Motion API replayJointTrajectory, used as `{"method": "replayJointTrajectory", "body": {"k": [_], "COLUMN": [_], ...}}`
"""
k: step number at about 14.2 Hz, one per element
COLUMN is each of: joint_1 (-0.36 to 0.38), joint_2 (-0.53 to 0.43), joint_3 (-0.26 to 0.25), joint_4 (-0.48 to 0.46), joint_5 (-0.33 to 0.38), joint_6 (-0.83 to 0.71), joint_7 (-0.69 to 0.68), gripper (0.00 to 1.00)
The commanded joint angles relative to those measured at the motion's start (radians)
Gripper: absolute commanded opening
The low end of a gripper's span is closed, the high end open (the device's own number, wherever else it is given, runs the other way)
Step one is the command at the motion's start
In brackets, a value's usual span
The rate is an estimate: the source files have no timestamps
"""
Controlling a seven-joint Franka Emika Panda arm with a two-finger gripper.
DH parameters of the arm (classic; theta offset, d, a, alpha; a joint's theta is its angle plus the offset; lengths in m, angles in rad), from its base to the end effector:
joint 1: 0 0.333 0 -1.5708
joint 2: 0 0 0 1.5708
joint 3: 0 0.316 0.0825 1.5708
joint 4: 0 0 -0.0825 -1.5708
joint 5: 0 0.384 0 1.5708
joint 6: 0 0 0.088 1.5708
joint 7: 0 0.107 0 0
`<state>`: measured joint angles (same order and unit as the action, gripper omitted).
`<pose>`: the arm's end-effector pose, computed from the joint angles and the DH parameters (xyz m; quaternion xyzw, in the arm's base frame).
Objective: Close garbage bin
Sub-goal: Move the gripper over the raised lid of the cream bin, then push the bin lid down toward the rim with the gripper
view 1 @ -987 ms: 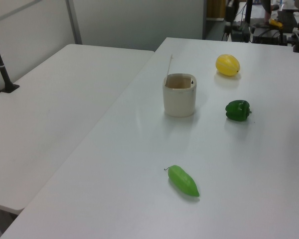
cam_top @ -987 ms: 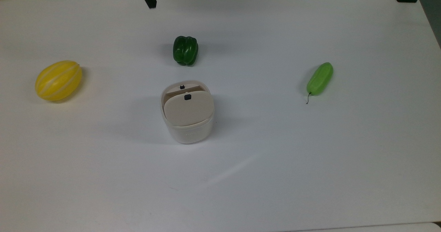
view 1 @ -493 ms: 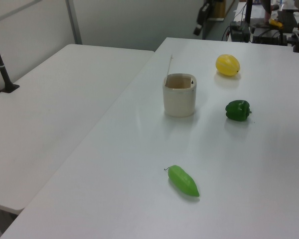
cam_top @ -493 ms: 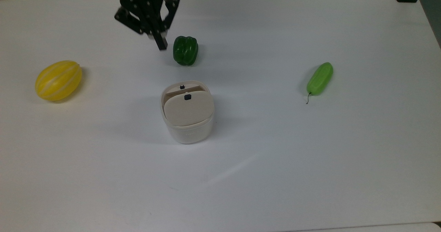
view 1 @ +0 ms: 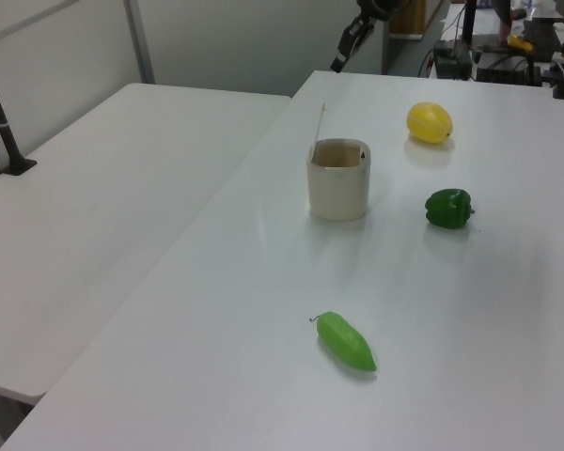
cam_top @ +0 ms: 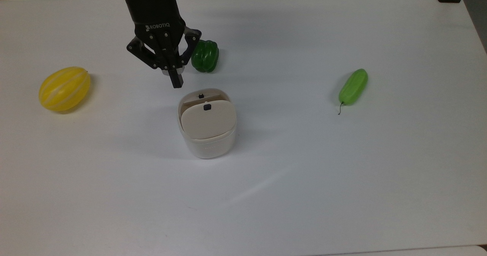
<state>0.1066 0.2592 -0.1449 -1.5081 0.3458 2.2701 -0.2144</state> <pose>0.6820 -0.0054 0.5746 -0.9589 -0.0169 -0.2627 0.1058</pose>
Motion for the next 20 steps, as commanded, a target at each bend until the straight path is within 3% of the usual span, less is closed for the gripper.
{"method": "replayJointTrajectory", "body": {"k": [1, 20], "joint_1": [0.013, 0.019], "joint_2": [0.023, 0.063], "joint_3": [-0.007, -0.005], "joint_4": [-0.004, -0.003], "joint_5": [0.015, 0.016], "joint_6": [0.043, 0.043], "joint_7": [0.001, -0.054], "gripper": [0.00, 0.00]}}
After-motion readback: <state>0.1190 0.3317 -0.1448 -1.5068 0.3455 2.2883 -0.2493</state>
